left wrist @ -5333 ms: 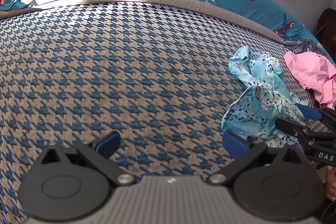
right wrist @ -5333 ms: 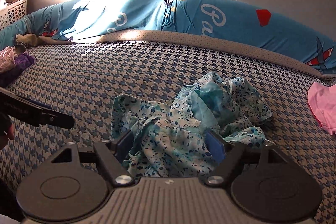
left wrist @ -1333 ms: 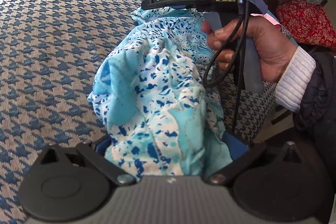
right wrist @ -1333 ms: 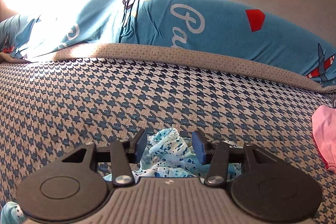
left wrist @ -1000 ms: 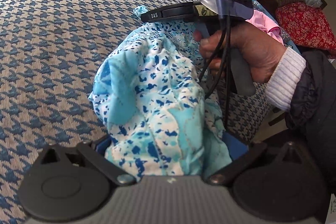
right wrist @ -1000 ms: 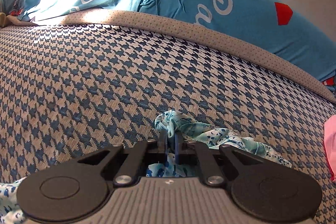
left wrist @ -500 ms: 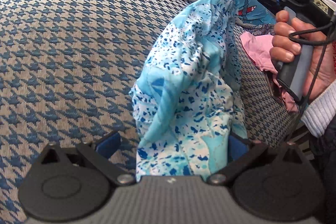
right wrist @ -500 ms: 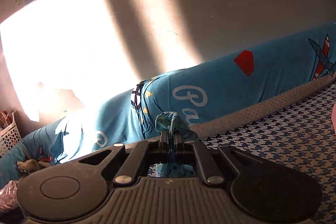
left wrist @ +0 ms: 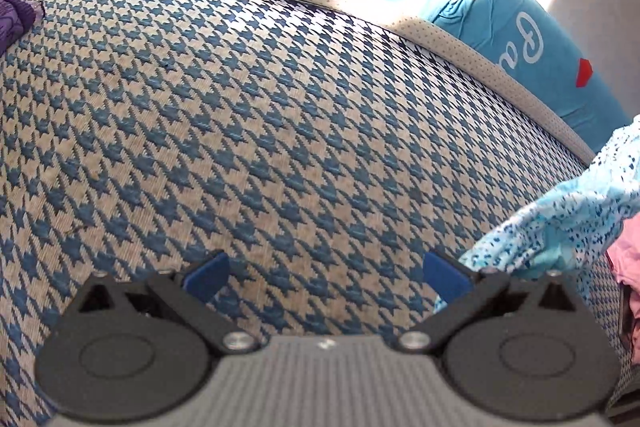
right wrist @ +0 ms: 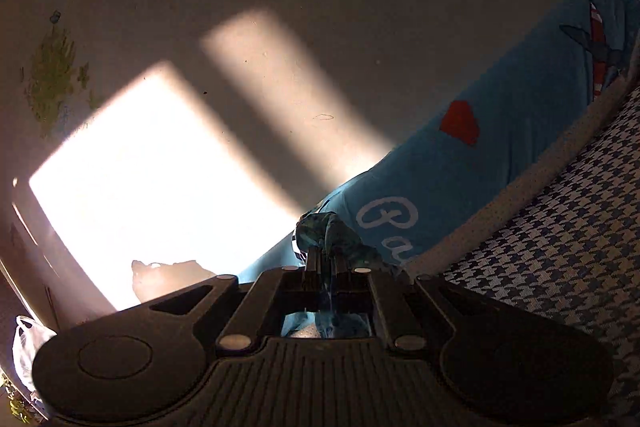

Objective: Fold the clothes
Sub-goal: 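Lift a garment corner high with the right tool, pulling it off the bed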

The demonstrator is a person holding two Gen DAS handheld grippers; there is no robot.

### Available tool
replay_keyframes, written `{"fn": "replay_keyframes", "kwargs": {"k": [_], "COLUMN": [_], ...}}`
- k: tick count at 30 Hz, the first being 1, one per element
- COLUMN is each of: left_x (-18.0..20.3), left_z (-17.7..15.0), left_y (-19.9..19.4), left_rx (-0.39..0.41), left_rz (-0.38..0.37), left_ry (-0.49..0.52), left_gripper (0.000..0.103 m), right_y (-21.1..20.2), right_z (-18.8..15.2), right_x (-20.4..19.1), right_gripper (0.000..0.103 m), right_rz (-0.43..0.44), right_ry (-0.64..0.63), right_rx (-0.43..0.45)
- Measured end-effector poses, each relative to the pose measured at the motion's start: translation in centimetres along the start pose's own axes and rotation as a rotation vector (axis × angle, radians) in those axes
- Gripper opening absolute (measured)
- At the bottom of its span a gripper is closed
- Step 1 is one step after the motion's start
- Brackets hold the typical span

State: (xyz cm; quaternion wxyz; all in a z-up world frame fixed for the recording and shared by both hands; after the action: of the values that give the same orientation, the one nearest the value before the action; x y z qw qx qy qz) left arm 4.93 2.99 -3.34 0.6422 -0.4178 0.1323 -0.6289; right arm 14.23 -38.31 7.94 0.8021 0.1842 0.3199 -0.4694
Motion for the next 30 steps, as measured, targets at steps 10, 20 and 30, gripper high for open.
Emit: {"fn": "replay_keyframes", "kwargs": {"k": [10, 20, 30], "left_x": [0.1, 0.7, 0.3], "left_z": [1.1, 0.7, 0.7], "left_y": [0.3, 0.1, 0.2], "left_rx": [0.022, 0.015, -0.005], "left_rz": [-0.074, -0.097, -0.084], "left_ry": [-0.053, -0.032, -0.043], "left_gripper": [0.103, 0.103, 0.103], "right_y": [-4.9, -9.1, -9.8], "right_z": [-3.0, -10.4, -14.4], "right_x": [-3.6, -9.9, -11.0], "right_gripper": [0.006, 0.011, 0.025], "right_rz": [0.186, 0.408, 0.412], "right_ry": [0.041, -0.128, -0.305], "right_rx": [-0.098, -0.362, -0.458]}}
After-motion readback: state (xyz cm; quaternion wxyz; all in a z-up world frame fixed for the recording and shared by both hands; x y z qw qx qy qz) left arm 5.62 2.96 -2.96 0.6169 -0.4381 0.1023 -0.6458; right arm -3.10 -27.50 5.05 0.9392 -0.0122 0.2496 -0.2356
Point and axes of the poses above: each gripper's, at about its wrist camera, not at the fingertips, and y roughly the way its jaws point, x to its right, z to its top, the point moved 6 cm from there along y, roughly the way its jaws point, and after that the axes turned 10 degrees about x, right-handed, at the moved point
